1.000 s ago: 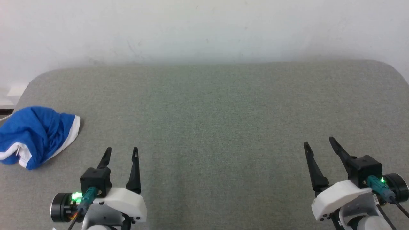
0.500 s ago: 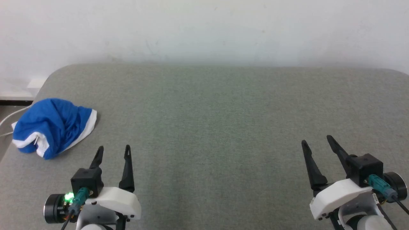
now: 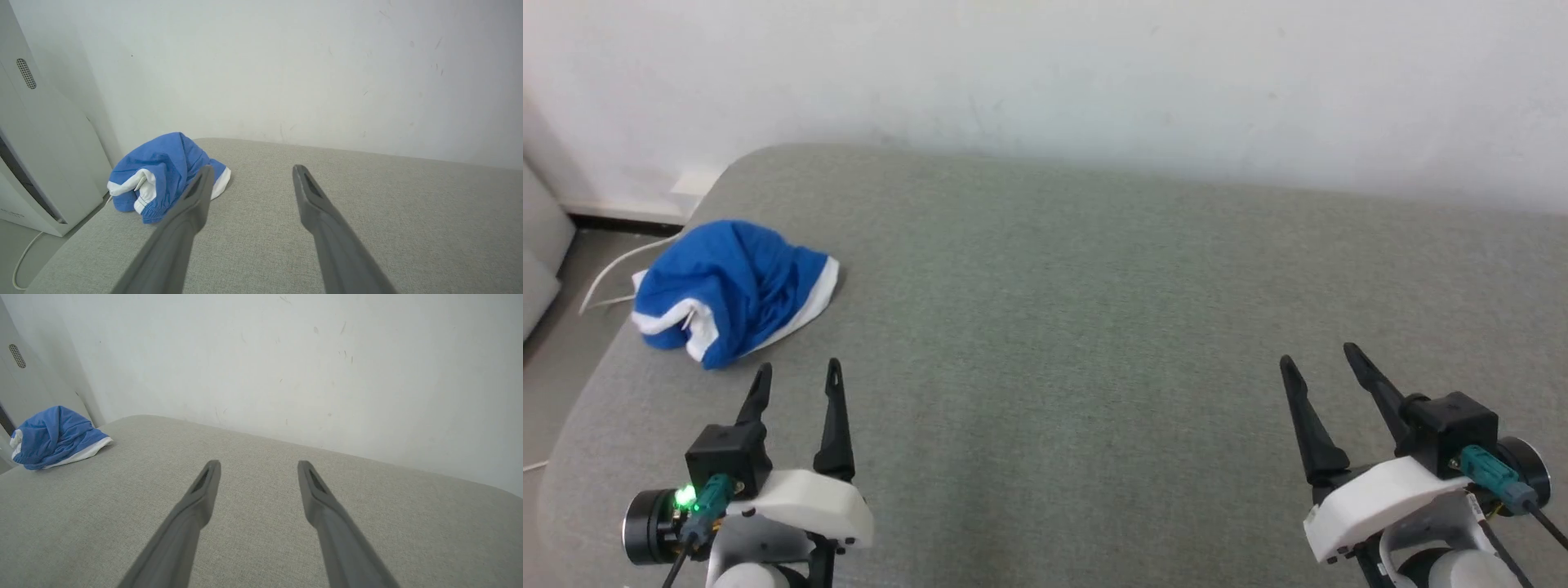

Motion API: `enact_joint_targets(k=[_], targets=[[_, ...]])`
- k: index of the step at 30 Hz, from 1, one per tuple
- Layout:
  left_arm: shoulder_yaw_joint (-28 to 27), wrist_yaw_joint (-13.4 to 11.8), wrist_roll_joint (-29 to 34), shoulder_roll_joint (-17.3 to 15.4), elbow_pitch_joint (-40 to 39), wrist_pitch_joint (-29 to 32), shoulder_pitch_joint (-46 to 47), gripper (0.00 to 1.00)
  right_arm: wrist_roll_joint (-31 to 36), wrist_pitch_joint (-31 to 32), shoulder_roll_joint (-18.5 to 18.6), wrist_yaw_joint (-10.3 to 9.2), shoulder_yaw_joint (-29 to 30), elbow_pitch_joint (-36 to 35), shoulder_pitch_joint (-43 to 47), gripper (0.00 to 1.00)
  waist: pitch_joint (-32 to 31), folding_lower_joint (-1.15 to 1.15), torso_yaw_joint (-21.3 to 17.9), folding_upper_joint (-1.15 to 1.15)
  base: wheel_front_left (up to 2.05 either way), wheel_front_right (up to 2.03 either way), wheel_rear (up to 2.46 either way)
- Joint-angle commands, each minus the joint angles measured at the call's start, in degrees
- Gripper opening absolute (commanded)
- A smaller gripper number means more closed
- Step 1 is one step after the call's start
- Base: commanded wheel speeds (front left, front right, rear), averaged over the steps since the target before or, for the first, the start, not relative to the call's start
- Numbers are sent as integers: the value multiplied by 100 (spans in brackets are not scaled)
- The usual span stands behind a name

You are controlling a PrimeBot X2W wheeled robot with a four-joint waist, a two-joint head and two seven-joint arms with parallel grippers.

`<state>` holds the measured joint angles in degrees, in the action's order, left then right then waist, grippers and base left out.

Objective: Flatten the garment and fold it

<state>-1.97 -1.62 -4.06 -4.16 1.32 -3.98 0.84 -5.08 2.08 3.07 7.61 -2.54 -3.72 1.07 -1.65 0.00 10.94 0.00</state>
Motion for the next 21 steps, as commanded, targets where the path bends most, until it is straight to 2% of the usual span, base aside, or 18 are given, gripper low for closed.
enact_joint_targets(k=[1, 21], targets=[[-28, -19, -43, -35, 21, -35, 106, 100, -36, 32, -8, -5, -21, -43, -1, 100, -14, 0, 127, 0, 0, 0, 0], [-69, -158, -185, -100, 252, -318, 268, 100, -265, 132, 18, -7, -223, -237, -57, 100, 5, 0, 1031, 0, 0, 0, 0]])
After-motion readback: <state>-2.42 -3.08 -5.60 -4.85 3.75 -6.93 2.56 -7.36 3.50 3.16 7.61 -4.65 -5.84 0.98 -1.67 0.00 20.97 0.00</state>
